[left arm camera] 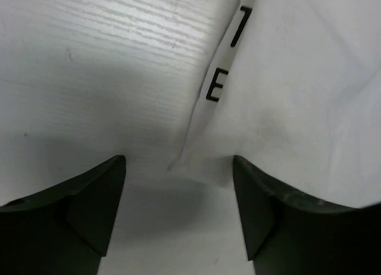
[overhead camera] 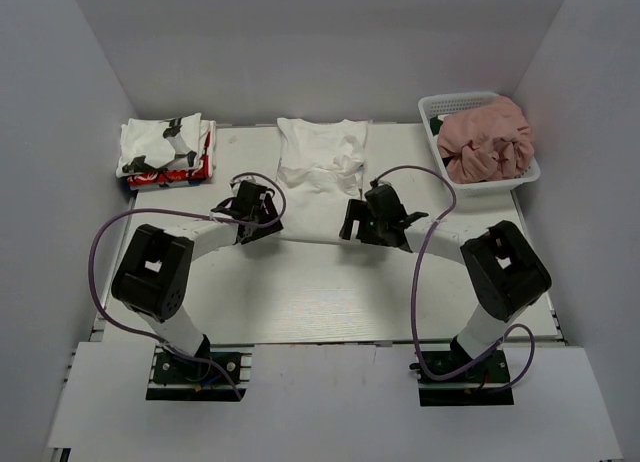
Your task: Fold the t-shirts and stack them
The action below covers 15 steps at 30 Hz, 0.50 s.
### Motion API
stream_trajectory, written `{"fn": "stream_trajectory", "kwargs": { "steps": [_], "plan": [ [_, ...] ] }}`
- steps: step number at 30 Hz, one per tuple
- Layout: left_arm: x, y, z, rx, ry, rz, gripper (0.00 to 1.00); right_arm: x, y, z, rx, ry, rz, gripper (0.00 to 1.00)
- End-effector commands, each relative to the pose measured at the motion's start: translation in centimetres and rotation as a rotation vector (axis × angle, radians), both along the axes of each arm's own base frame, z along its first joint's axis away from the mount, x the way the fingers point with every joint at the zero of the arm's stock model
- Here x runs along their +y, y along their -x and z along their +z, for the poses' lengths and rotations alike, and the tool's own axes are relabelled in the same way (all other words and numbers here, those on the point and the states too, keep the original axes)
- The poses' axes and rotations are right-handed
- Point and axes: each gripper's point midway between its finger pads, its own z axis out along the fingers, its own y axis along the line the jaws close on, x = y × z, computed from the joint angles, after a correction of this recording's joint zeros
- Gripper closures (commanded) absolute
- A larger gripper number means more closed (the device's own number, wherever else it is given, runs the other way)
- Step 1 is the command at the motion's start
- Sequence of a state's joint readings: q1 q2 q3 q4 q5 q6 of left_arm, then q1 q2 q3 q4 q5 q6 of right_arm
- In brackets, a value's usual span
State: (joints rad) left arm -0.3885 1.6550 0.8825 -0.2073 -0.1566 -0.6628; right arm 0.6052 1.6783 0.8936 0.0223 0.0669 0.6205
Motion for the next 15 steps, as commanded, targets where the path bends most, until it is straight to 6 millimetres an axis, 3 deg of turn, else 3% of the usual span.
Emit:
{"fn": "stream_trajectory", "kwargs": {
  "steps": [1, 2, 4, 5, 7, 8, 10, 12, 15],
  "plan": [
    [-0.6, 0.8, -2.1, 0.063, 0.021, -0.017, 0.24, -0.2, -0.4, 0.2, -0.004, -0.012, -0.056, 0.12],
    [-0.8, 1.0, -2.4, 0.076, 0.027, -0.023, 0.34, -0.1, -0.4, -0.3, 0.007, -0.007, -0.057, 0.14],
    [-1.2, 1.0, -2.8, 0.085, 0.042, -0.046, 0.45, 0.5, -0.1, -0.6, 0.029, -0.018, -0.034, 0.25],
    [-1.5, 0.9, -2.7, 0.08, 0.052, -0.052, 0.59, 0.8, 0.2, -1.0, 0.051, -0.029, -0.022, 0.37],
    [-1.7, 0.9, -2.9, 0.083, 0.06, -0.058, 0.72, 0.9, 0.3, -1.2, 0.055, -0.035, -0.022, 0.47],
    [-1.6, 1.2, -3.2, 0.091, 0.057, -0.058, 0.82, 0.8, 0.2, -1.5, 0.06, -0.032, -0.025, 0.6],
    [-1.6, 1.0, -3.3, 0.093, 0.057, -0.058, 1.0, 0.6, 0.0, -1.5, 0.059, -0.022, -0.032, 0.77],
    [-1.6, 1.0, -3.1, 0.098, 0.049, -0.065, 1.0, 0.6, -0.3, -1.1, 0.041, -0.018, -0.037, 0.97],
    [-2.0, 1.7, -1.8, 0.084, 0.063, -0.084, 1.0, 0.6, 0.4, -0.3, 0.035, -0.028, -0.024, 1.0]
  ]
}}
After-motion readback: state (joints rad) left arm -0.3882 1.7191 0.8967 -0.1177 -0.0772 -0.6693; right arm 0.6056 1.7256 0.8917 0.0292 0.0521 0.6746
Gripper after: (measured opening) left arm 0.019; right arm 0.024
